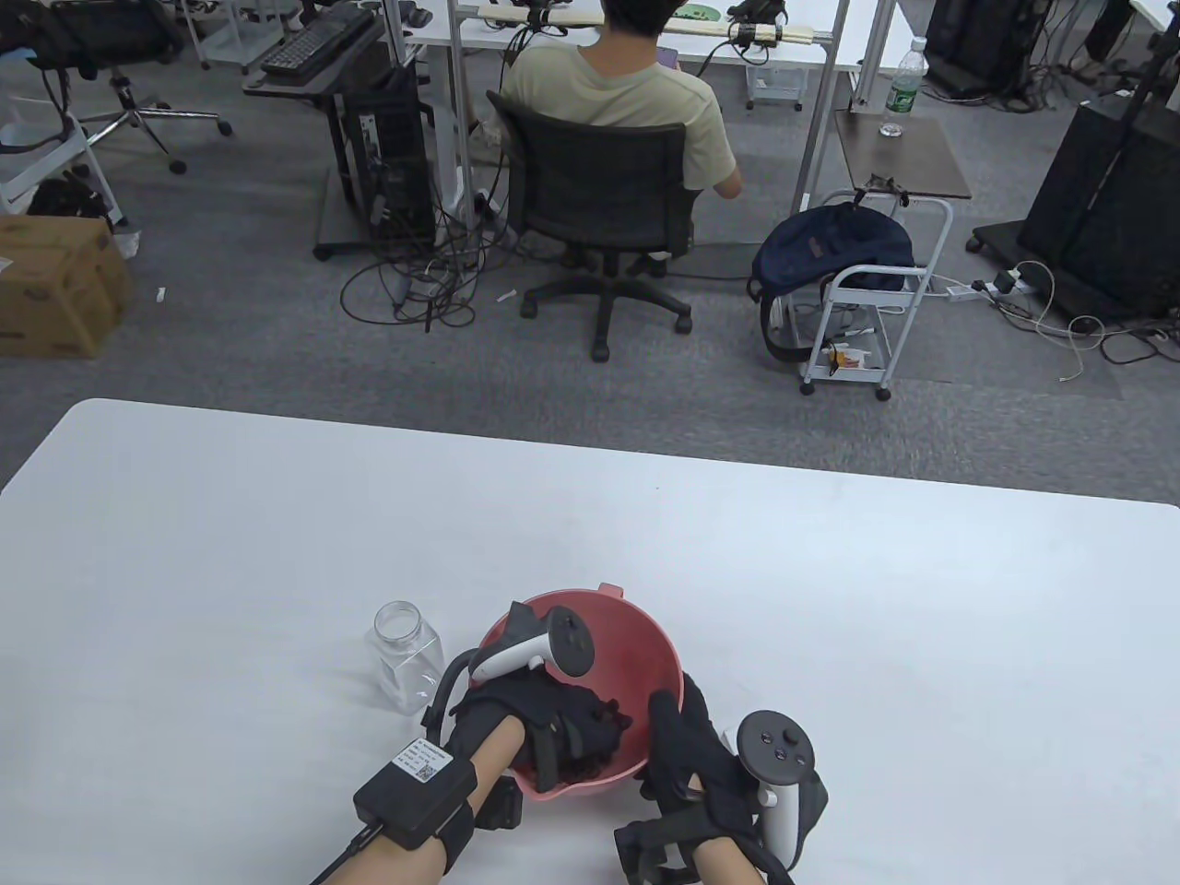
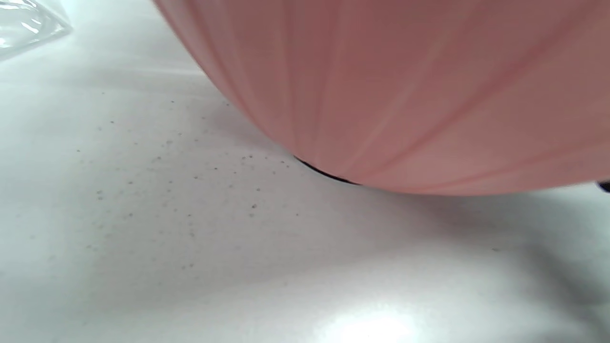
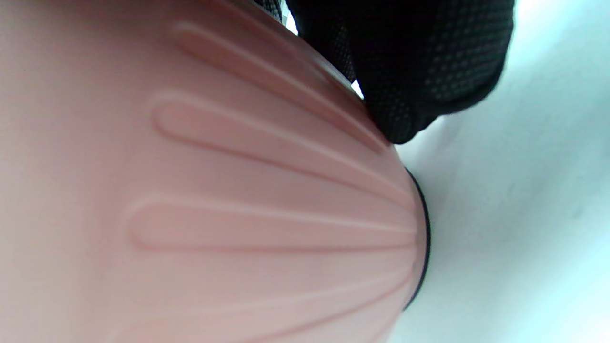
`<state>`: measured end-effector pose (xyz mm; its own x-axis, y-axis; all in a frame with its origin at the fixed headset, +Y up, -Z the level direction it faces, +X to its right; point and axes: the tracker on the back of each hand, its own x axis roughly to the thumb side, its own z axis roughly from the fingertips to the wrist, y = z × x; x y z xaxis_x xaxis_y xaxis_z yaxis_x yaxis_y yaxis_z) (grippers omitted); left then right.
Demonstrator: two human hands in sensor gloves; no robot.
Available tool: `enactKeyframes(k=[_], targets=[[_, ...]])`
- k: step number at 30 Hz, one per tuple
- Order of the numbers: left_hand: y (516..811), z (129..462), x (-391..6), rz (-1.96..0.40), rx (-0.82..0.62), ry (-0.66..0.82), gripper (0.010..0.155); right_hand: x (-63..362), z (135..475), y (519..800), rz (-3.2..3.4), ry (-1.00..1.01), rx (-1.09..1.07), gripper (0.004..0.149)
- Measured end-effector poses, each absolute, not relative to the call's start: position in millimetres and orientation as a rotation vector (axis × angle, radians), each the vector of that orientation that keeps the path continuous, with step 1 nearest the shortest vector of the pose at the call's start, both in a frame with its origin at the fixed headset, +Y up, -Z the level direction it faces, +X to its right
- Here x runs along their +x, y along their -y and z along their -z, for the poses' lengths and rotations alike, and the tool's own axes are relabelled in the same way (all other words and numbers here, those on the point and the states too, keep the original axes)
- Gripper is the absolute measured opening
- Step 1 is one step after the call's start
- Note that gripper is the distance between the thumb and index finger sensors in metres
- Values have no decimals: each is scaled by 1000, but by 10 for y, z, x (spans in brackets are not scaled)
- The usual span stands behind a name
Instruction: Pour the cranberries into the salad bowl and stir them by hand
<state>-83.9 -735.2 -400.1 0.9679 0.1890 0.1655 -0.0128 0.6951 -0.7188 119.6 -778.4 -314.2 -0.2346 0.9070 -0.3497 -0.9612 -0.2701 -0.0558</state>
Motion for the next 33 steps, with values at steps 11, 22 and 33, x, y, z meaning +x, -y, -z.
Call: enactKeyframes(k=[11, 22, 33], targets=[[7356, 4003, -833, -106, -784, 255, 65, 1197, 3145, 7780, -1813, -200, -362, 75], [7355, 3993, -829, -132, -779, 308, 71, 1195, 3147, 7781, -1814, -201, -358, 75], [7358, 3996, -825, -141, -772, 301, 77, 1195, 3147, 7780, -1814, -201, -358, 75]])
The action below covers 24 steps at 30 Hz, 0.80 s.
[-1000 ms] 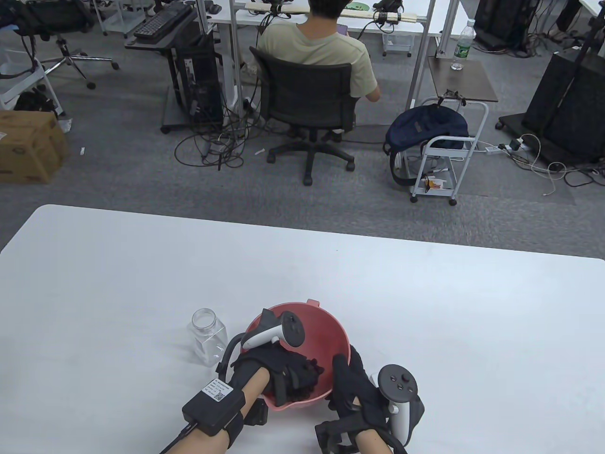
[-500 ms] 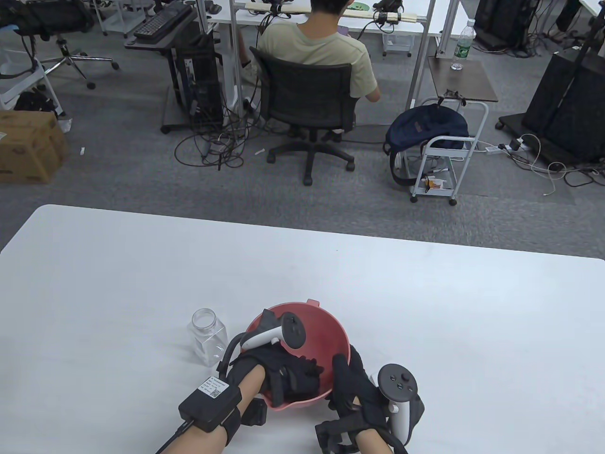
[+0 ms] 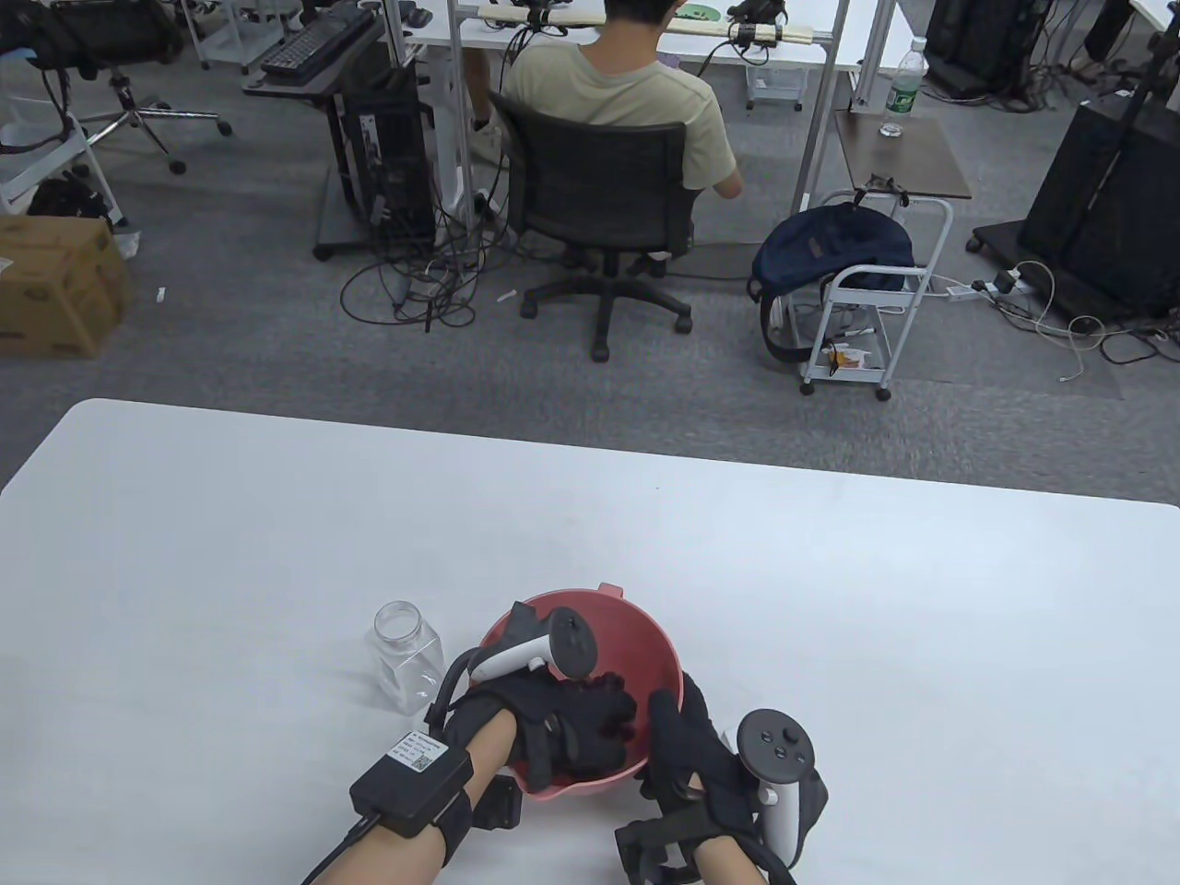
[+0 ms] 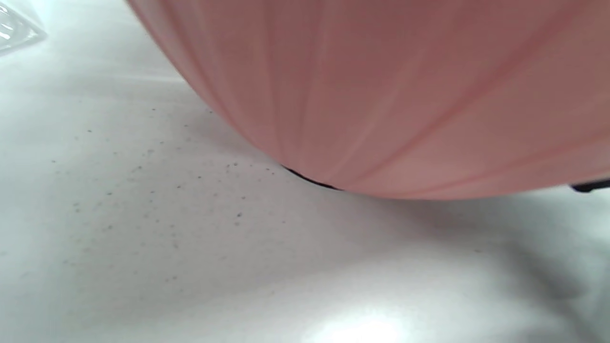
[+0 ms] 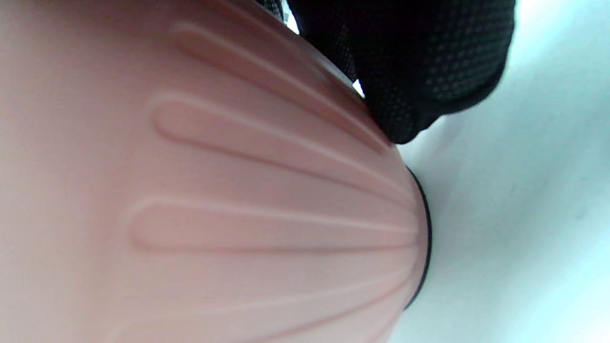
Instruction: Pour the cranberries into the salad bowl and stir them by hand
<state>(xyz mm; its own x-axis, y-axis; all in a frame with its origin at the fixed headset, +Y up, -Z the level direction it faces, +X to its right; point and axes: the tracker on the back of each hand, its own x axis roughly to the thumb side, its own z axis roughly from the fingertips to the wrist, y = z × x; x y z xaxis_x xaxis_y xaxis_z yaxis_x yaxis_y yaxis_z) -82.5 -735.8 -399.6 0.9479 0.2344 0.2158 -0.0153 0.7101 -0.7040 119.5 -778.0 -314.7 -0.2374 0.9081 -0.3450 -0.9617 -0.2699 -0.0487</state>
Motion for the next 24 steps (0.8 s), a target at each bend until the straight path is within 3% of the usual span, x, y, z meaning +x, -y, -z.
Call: enactKeyframes(k=[24], targets=[[7386, 4023, -854, -135, -789, 253, 87, 1196, 3142, 7779, -1809, -207, -354, 76]])
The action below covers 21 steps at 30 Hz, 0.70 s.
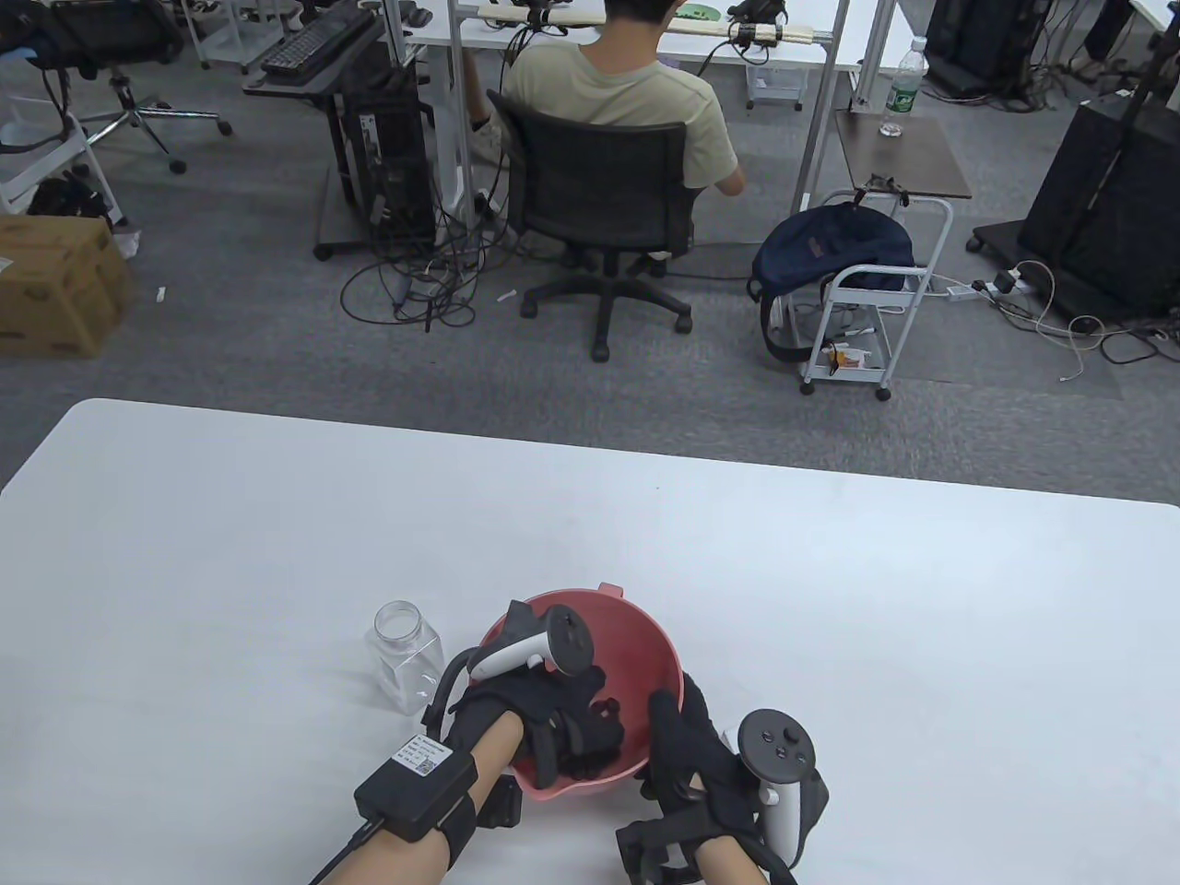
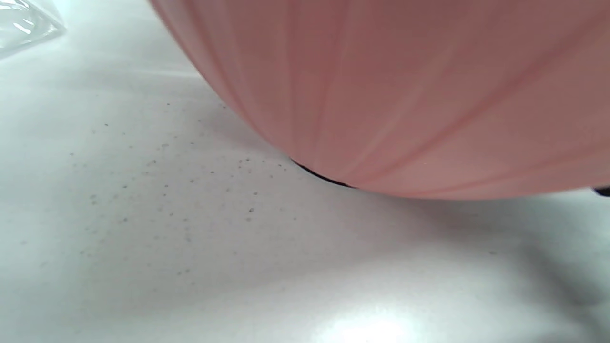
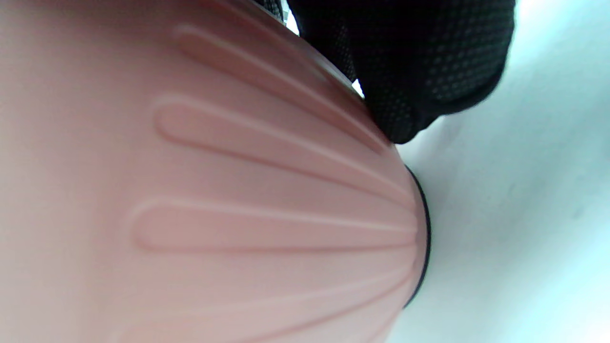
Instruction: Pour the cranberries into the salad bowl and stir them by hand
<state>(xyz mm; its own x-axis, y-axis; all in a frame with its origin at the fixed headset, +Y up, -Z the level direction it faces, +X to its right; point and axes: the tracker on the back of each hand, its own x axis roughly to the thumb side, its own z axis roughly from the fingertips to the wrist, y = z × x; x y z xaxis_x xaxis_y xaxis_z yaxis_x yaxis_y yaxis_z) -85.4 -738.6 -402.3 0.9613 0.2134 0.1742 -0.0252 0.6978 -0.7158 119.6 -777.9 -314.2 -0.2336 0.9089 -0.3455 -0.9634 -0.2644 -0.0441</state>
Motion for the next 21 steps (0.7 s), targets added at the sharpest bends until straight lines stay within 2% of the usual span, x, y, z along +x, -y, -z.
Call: enactKeyframes(k=[10, 19, 21], targets=[[7379, 4022, -855, -121, -797, 238, 84, 1195, 3145, 7781, -1808, -206, -355, 75], [7372, 4028, -863, -113, -787, 222, 78, 1196, 3145, 7782, -1807, -206, -356, 76], [7372, 4029, -864, -105, -787, 220, 73, 1197, 3145, 7781, -1807, -206, -356, 76]])
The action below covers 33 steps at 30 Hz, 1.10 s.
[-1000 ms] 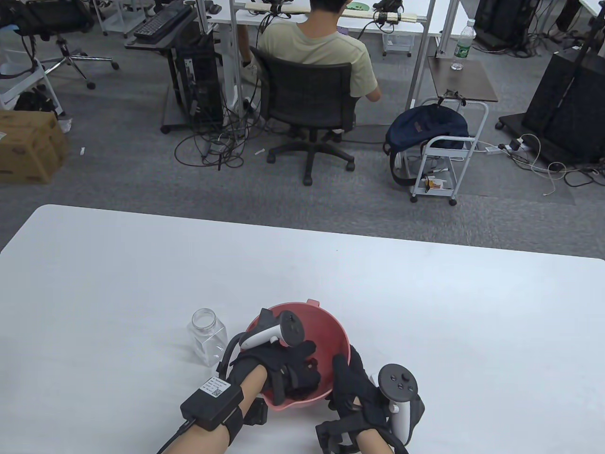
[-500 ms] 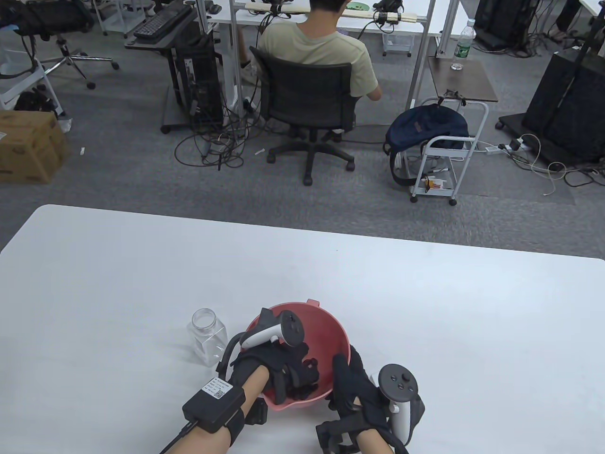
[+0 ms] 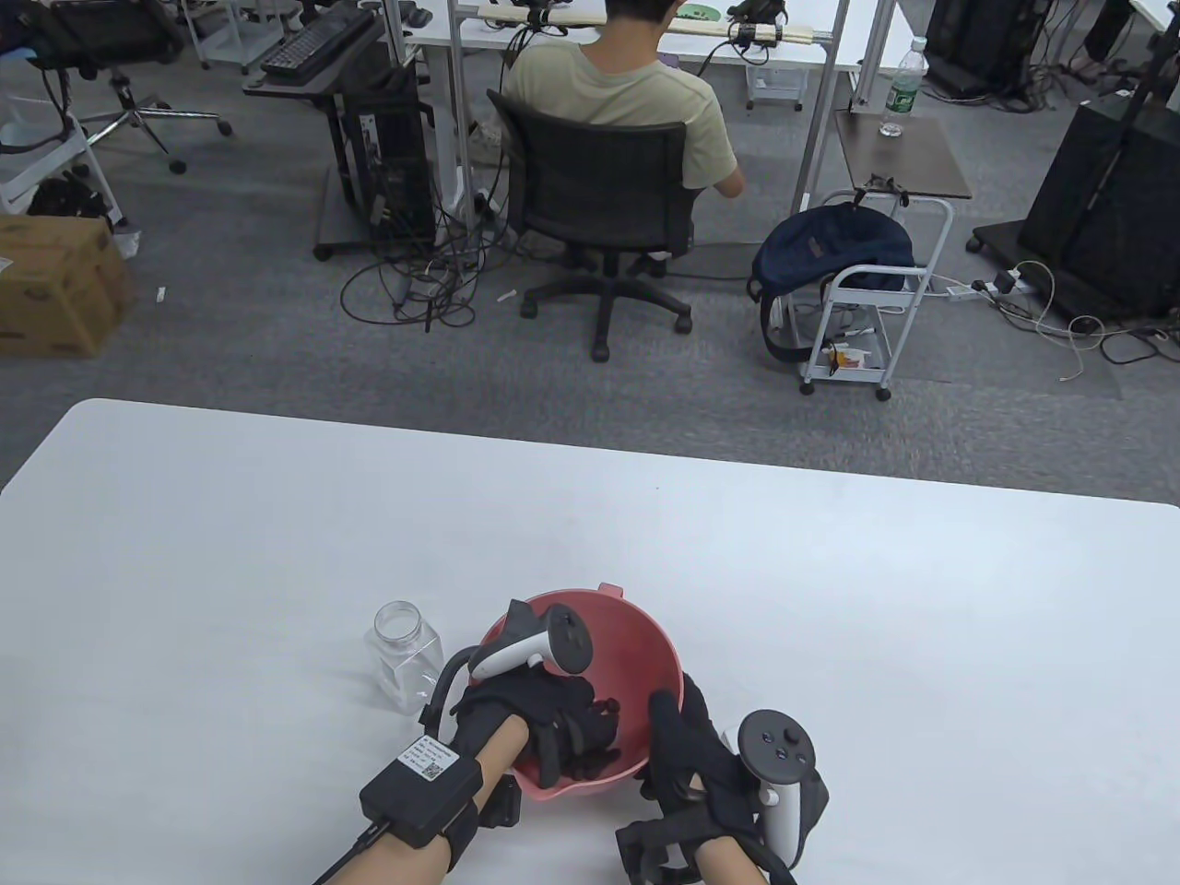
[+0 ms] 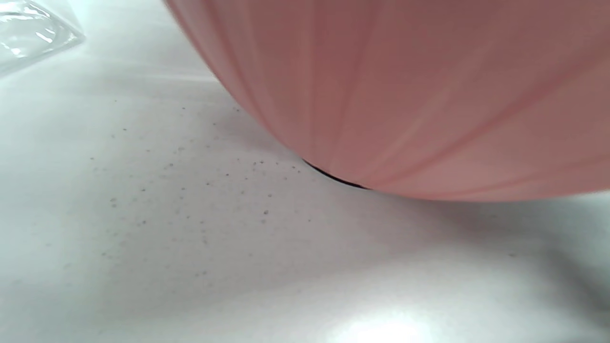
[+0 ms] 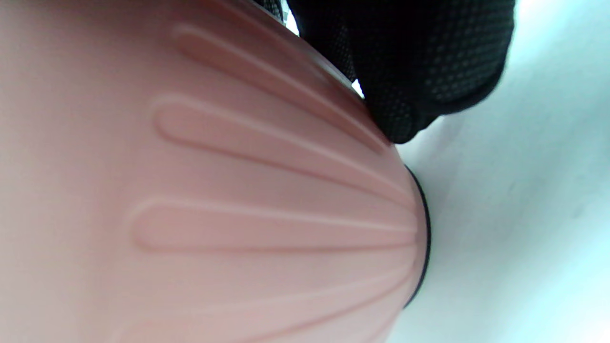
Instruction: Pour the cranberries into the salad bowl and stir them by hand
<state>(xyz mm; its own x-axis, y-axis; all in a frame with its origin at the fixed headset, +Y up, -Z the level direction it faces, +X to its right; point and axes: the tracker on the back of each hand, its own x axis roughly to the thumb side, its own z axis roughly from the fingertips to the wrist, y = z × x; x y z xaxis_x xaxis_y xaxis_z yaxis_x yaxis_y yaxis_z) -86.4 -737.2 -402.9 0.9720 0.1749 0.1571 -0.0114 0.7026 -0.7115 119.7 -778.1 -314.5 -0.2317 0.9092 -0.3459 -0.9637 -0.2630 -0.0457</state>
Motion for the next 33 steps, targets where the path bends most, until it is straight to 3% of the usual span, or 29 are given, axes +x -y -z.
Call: enactKeyframes(k=[9, 33], targets=[[7386, 4028, -845, -80, -798, 233, 61, 1198, 3145, 7781, -1809, -205, -355, 75], [7397, 4026, -827, -125, -760, 318, 66, 1196, 3144, 7784, -1806, -204, -352, 76]])
